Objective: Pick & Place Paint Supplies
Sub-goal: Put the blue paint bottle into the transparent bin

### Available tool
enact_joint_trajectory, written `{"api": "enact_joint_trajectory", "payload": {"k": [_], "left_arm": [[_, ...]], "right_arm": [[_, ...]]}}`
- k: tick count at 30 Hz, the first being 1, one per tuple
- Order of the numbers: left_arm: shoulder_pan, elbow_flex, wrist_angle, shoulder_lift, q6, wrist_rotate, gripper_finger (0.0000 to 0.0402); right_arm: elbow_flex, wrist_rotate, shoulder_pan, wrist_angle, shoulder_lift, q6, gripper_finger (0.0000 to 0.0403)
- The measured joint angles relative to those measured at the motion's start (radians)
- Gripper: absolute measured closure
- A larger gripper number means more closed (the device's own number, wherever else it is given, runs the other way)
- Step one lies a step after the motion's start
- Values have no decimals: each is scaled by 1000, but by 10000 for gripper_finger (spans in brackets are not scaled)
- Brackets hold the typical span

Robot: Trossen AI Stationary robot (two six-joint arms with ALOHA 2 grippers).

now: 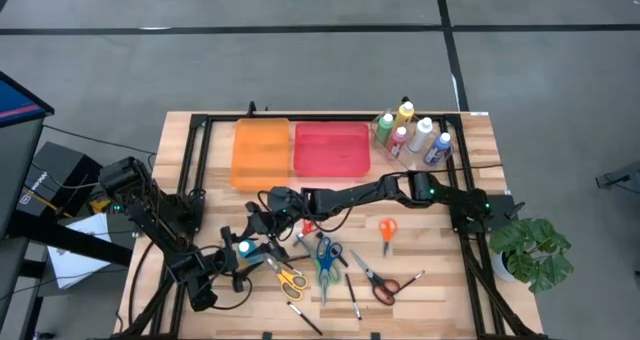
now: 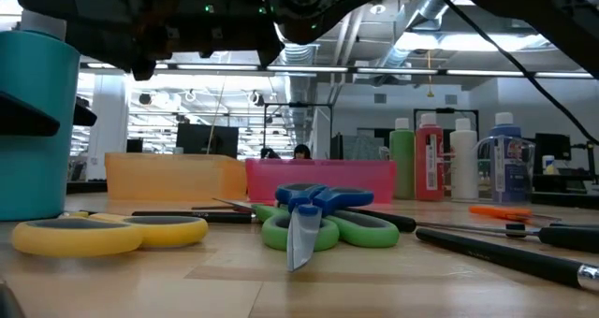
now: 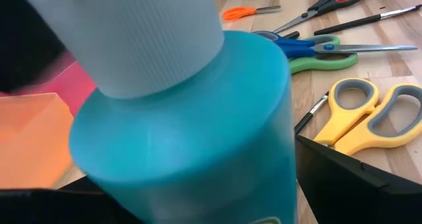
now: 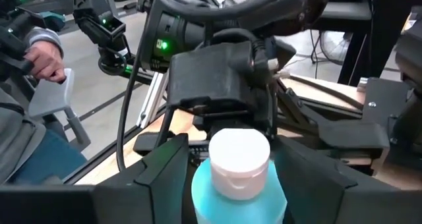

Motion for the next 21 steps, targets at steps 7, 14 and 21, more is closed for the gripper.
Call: {"api": "enact_joint_trajectory", "payload": {"k": [7,14,21], "left_arm": [[0,0,0,0,0,0,92],[0,0,0,0,0,0,92],[0,0,0,0,0,0,92]], "right_arm": [[0,2,0,2,0,-2,200],[0,3,0,2,0,-3,244],[0,5,0,-8,-1,-14,282]]}}
